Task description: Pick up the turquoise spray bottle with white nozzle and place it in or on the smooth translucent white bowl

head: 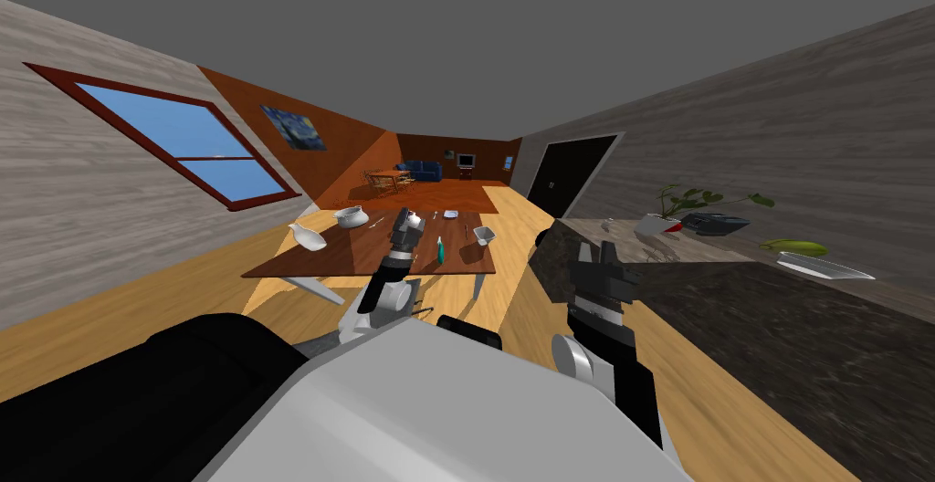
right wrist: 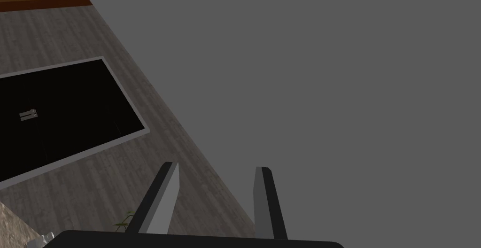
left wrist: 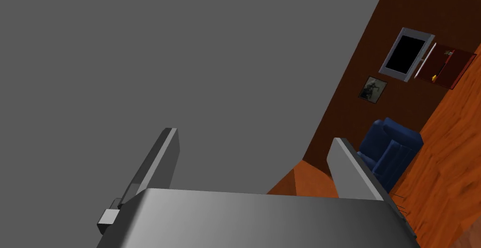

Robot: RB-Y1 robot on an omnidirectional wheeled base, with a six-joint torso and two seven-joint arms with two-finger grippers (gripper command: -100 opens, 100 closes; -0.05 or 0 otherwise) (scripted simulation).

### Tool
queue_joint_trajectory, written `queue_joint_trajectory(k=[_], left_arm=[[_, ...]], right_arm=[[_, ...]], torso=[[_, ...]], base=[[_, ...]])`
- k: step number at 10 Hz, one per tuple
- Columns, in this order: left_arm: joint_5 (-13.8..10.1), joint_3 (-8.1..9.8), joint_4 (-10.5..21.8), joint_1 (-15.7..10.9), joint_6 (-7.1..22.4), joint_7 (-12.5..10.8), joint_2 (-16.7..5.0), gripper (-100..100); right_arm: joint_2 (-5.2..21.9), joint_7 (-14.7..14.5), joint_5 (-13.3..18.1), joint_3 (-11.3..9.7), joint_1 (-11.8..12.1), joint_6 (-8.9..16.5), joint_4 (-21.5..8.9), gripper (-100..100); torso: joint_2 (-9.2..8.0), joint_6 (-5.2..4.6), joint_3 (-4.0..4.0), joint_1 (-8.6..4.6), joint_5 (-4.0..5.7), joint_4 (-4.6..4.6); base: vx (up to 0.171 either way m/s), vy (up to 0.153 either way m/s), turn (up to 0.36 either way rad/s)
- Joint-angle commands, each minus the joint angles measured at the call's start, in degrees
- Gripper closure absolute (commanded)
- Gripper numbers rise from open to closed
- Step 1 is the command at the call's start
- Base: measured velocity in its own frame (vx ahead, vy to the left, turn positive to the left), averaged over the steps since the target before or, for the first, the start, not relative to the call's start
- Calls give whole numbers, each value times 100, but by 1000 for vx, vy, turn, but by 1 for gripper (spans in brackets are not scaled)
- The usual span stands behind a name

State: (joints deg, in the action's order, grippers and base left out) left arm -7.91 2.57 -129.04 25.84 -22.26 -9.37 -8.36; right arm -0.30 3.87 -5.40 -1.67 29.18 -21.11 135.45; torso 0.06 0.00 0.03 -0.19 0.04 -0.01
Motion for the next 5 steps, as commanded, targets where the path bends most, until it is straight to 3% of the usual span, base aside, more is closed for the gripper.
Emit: queue_joint_trajectory(k=[1, 5], left_arm=[[-158, 86, 232, -168, 171, -286, -124, -100], [-505, 295, 659, -440, 542, -902, -292, -100]], right_arm=[[0, 0, 0, 0, 0, 0, 0, 0], [0, 0, 0, 0, 0, 0, 0, 0]], torso=[[0, 0, 0, 0, 0, 0], [-1, 0, -1, 5, -1, 0]], base=[[19, -51, -31], [11, -47, -25]])
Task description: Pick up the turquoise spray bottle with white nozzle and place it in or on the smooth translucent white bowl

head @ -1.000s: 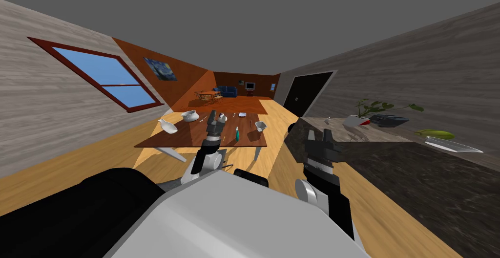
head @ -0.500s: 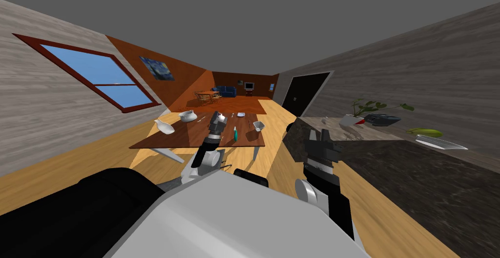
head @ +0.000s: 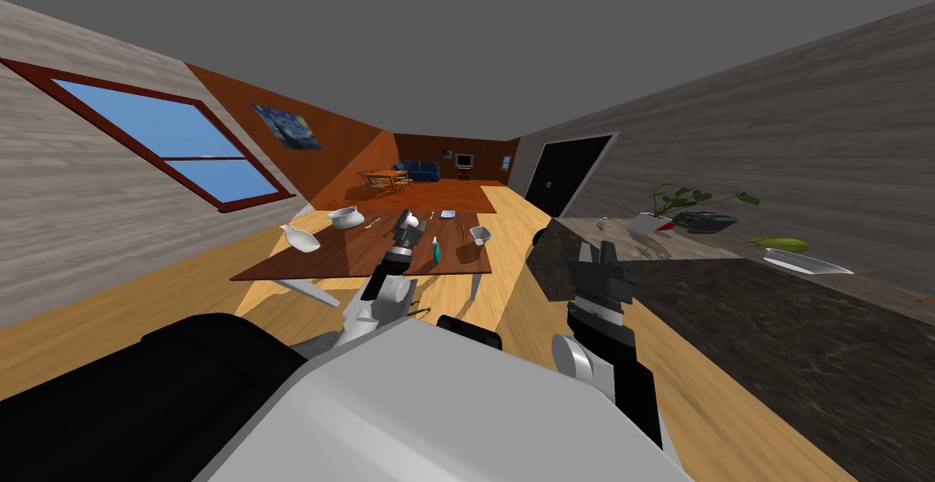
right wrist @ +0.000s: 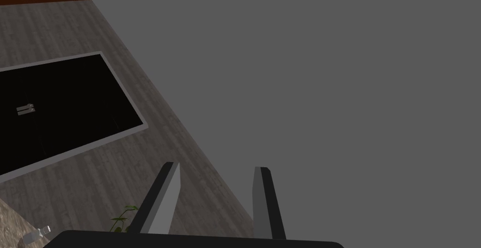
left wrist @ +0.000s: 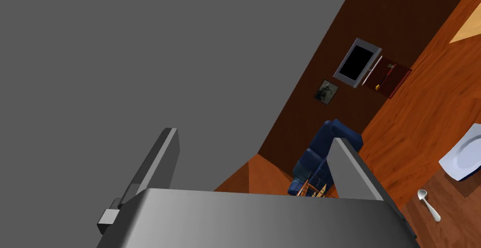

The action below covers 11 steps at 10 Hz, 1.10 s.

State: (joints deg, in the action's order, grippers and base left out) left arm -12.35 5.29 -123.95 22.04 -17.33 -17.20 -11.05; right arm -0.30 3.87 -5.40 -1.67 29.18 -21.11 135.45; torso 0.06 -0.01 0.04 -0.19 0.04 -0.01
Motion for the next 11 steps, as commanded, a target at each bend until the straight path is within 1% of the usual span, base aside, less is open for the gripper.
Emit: queue_joint_trajectory(k=[1, 2, 3, 4, 5, 6, 7, 8, 9, 10, 11], left_arm=[[-60, 23, 151, -61, 49, -171, -22, -100], [-184, 104, 302, -155, 195, -394, -62, -100], [-310, 191, 457, -249, 352, -532, -95, -100], [-310, 191, 457, -249, 352, -620, -95, -100], [-437, 283, 614, -342, 521, -837, -120, -100], [-565, 381, 772, -433, 690, -993, -138, -100], [-565, 381, 772, -433, 701, -1077, -138, -100], [-692, 483, 931, -522, 892, -1287, -148, -100], [-817, 590, 1090, -606, 1033, -1437, -151, -100], [-817, 590, 1090, -606, 1094, -1527, -151, -100], [-940, 700, 1247, -687, 1305, -1733, -145, -100]], right_arm=[[0, 0, 0, 0, 0, 0, 0, 0], [0, 0, 0, 0, 0, 0, 0, 0], [0, 0, 0, 0, 0, 0, 0, 0], [0, 0, 0, 0, 0, 0, 0, 0], [0, 0, 0, 0, 0, 0, 0, 0], [0, 0, 0, 0, 0, 0, 0, 0], [0, 0, 0, 0, 0, 0, 0, 0], [0, 0, 0, 0, 0, 0, 0, 0], [0, 0, 0, 0, 0, 0, 0, 0], [0, 0, 0, 0, 0, 0, 0, 0], [0, 0, 0, 0, 0, 0, 0, 0]], torso=[[0, 0, 0, 0, 0, 0], [-1, 1, -1, 1, 0, 0], [0, 0, 0, 1, 0, 0], [2, 0, 1, -2, 0, -1], [2, 1, 1, 3, 0, 0], [2, 1, 1, 3, 0, -1], [4, 1, 2, -1, 0, -1], [3, 2, 2, 4, 0, -1], [3, 1, 2, 4, -1, -1], [9, 1, 5, 1, 0, -2], [7, 2, 4, 4, 0, -2]], base=[[10, -48, -14], [12, -49, -24], [20, -64, -39], [20, -43, -5], [19, -44, -21], [26, -58, -33], [24, -40, -6], [22, -41, -20], [41, -54, -32], [32, -43, -4], [26, -46, -10]])
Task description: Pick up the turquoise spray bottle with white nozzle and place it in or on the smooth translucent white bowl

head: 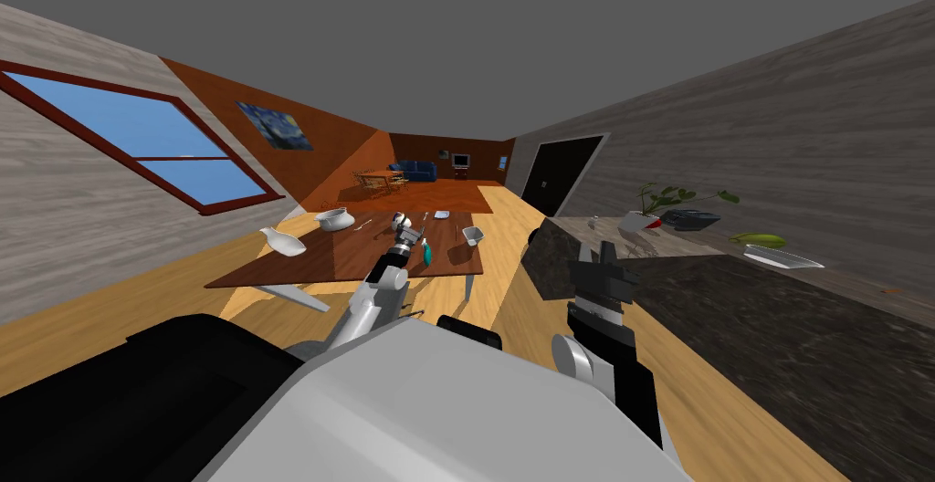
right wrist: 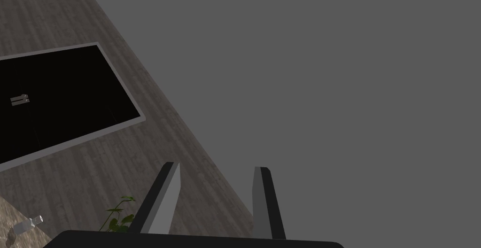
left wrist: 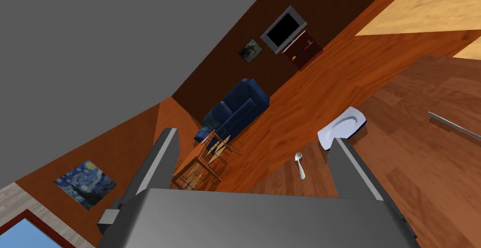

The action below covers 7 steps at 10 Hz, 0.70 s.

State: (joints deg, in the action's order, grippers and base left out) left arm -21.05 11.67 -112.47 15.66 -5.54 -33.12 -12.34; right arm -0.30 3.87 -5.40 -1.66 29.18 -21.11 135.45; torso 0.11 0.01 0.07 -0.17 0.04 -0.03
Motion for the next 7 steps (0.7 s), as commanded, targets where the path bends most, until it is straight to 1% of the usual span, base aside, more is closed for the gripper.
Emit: queue_joint_trajectory(k=[1, 2, 4, 5, 6, 7], left_arm=[[-190, 177, 254, -124, 286, -286, -3, -100], [-190, 177, 254, -124, 350, -365, -3, -100], [-417, 415, 554, -259, 717, -728, 40, -100], [-417, 415, 554, -259, 820, -764, 40, -100], [-524, 538, 697, -317, 1011, -950, 66, -100], [-524, 538, 697, -317, 1067, -950, 66, -100]], right_arm=[[0, 0, 0, 0, 0, 0, 0, 0], [0, 0, 0, 0, 0, 0, 0, 0], [0, 0, 0, 0, 0, 0, 0, 0], [0, 0, 0, 0, 0, 0, 0, 0], [0, 0, 0, 0, 0, 0, 0, 0], [0, 0, 0, 0, 0, 0, 0, 0]], torso=[[0, 0, 0, 0, 0, 0], [3, 0, 2, -5, 1, -1], [-2, 0, -1, 0, 0, 1], [3, 0, 2, -1, 0, -1], [2, 0, 1, 2, 0, -1], [3, 0, 2, 1, 0, -1]], base=[[38, -67, -25], [24, -45, -5], [33, -47, -14], [37, -40, -2], [38, -45, -8], [26, -32, -1]])
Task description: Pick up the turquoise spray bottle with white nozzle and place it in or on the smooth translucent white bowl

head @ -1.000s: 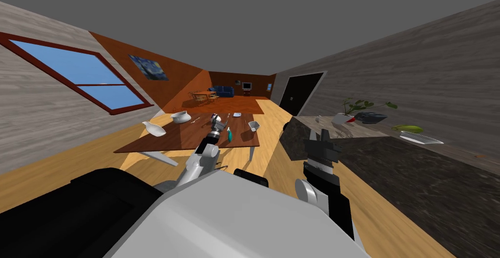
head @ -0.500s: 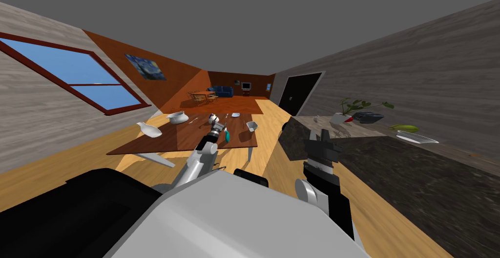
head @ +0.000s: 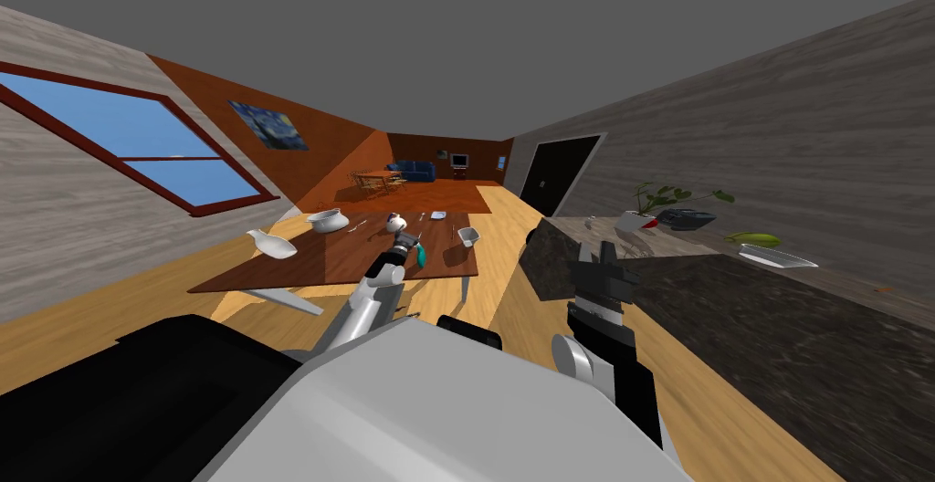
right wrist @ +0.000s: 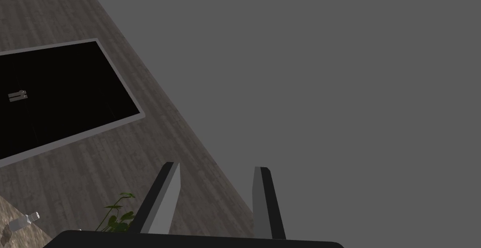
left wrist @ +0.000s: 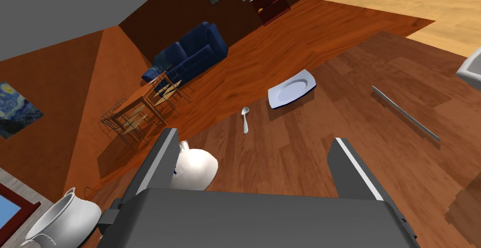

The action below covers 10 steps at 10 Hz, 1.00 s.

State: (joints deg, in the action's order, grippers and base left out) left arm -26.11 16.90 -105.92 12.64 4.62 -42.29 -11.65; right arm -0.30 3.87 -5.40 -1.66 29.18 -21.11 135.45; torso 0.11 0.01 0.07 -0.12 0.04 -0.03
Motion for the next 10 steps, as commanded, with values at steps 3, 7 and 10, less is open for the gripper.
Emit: queue_joint_trajectory(k=[3, 7, 10], left_arm=[[-215, 265, 313, -113, 531, -374, 49, -100], [-390, 516, 562, -188, 1050, -674, 90, -100], [-543, 760, 783, -241, 1540, -930, 116, -100]], right_arm=[[0, 0, 0, 0, 0, 0, 0, 0], [0, 0, 0, 0, 0, 0, 0, 0], [0, 0, 0, 0, 0, 0, 0, 0]], torso=[[-1, 1, -1, 2, 0, 0], [0, 1, 0, 4, -1, 0], [6, 0, 4, 1, 0, -2]], base=[[31, -31, -5], [33, -29, 0], [51, -35, 4]])
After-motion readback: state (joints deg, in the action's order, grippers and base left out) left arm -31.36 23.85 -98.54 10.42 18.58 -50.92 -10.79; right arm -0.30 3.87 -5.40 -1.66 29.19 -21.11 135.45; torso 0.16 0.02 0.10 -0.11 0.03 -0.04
